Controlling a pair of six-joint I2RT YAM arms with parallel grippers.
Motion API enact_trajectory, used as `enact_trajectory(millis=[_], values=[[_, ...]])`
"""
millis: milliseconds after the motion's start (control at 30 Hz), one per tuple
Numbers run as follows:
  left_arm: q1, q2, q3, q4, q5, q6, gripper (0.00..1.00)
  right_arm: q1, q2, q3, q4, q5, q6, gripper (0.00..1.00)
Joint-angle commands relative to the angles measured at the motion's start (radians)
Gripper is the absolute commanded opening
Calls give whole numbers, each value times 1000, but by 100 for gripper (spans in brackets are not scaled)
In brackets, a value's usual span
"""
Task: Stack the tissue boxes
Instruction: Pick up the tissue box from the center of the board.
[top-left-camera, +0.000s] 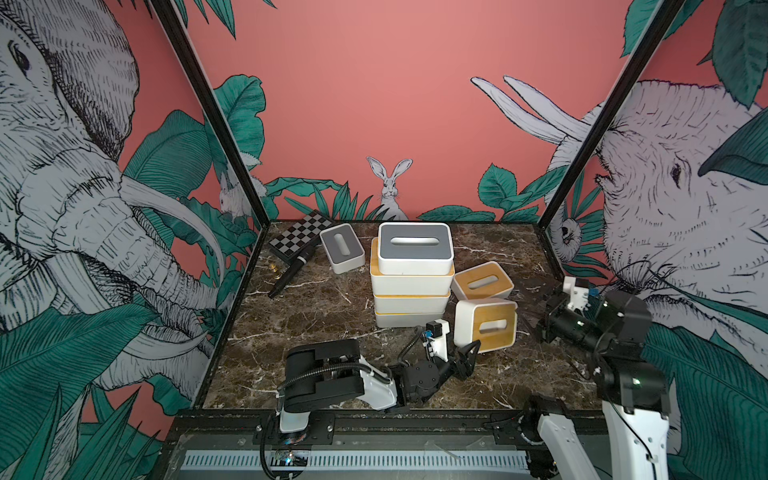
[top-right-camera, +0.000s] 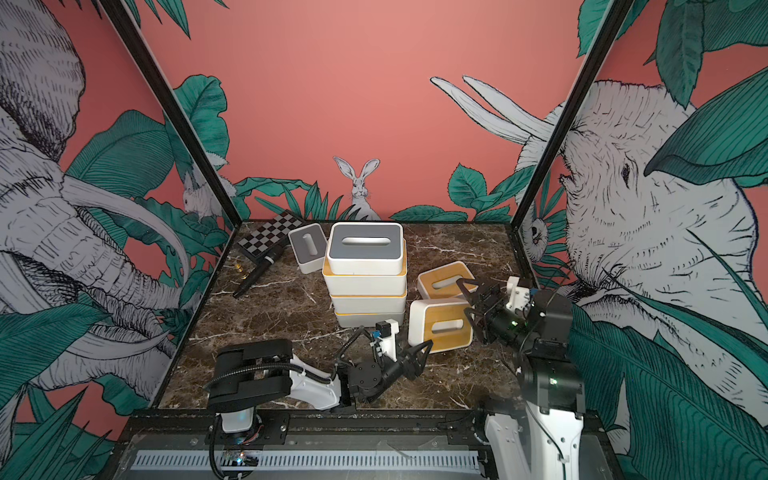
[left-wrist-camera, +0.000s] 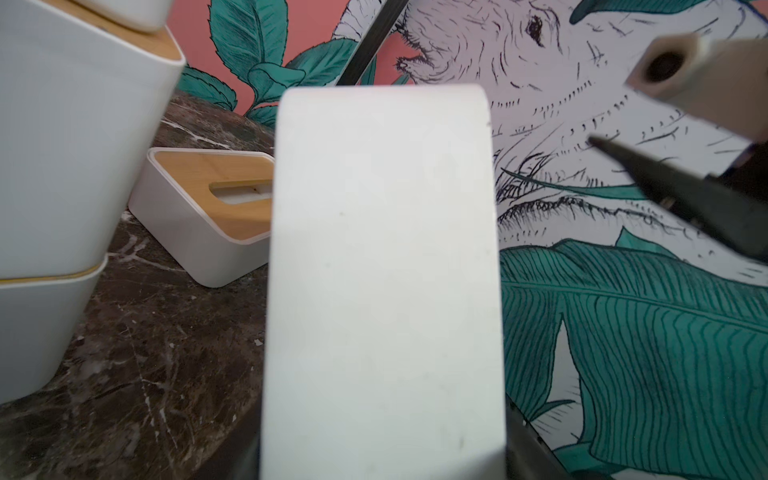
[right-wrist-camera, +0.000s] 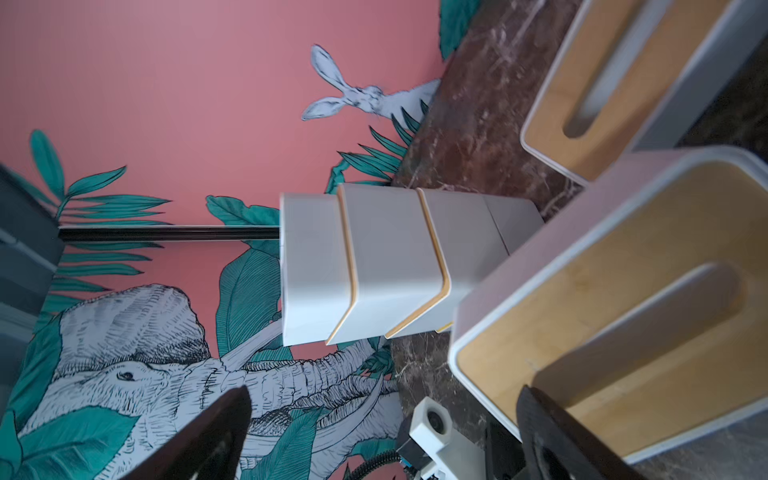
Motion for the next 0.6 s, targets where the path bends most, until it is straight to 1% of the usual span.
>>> enact_trajectory(millis=[0, 67, 200, 367, 500, 567], values=[[-14, -97, 30, 25, 48, 33, 37, 2, 3, 37, 1, 42, -91, 99], [-17, -123, 43, -6, 60, 46, 37, 2, 0, 48, 48, 20, -87, 99], [-22, -186, 81, -64, 114, 87, 37, 2, -33, 54, 251, -44, -30, 99], [-28, -292, 134, -172, 124, 129, 37, 2, -20, 153, 273, -62, -51, 99], [-28, -377, 182, -253, 123, 182, 37, 9, 6, 207, 377, -105, -45, 99], [-28, -424, 218, -322, 117, 209, 37, 10, 12, 214, 443, -119, -9, 99]])
